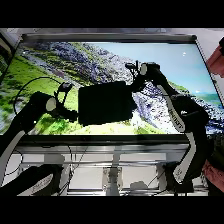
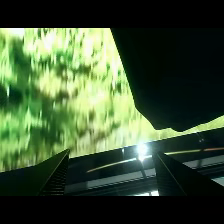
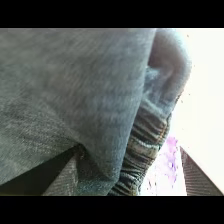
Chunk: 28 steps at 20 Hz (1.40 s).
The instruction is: Fold the clothes and pants, and hang the long-sleeved shirts on hangers.
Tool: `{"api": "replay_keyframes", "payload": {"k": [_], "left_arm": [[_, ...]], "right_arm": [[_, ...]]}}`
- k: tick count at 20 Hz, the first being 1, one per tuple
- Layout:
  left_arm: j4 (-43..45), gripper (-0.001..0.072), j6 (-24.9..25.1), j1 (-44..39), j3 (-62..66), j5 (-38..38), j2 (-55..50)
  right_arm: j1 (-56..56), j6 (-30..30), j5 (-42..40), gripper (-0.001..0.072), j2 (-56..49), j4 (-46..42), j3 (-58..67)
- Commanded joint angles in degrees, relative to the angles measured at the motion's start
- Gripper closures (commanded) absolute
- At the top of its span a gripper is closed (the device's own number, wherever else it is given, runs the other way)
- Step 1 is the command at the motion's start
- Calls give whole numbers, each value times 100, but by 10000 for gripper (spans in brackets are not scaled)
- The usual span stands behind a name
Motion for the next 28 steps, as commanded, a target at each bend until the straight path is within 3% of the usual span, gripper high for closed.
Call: {"api": "replay_keyframes", "payload": {"k": [1, 3, 4, 7, 8, 9, 13, 17, 23, 28], "left_arm": [[-2, 126, 0, 2, -2, -2, 4], [0, 126, 0, 2, -2, 0, 4], [0, 126, 0, 2, -2, 0, 2], [0, 126, 2, 2, -2, 0, 2], [0, 126, 0, 2, -2, 0, 2], [0, 126, 2, 2, -2, 2, 2], [-2, 126, 0, 2, -2, 0, 2], [-2, 126, 0, 2, -2, 2, 2], [0, 126, 2, 2, -2, 2, 2], [-2, 126, 0, 2, -2, 2, 2]], "right_arm": [[13, 90, 332, 42, -210, 284, -9], [13, -105, 531, 48, -212, 844, -7], [13, -170, 643, 140, -210, 1115, -7], [13, -190, 785, 547, -210, 1685, -7], [13, -188, 833, 643, -208, 1690, -7], [11, -190, 951, 684, -205, 1624, 0], [-299, -184, 1285, 684, -22, 385, 98], [-1484, -46, 2006, 684, 212, -693, 96], [-3904, 514, 2103, 684, 494, -863, -289], [-5619, 835, 2166, 684, 841, -1615, -629]]}}
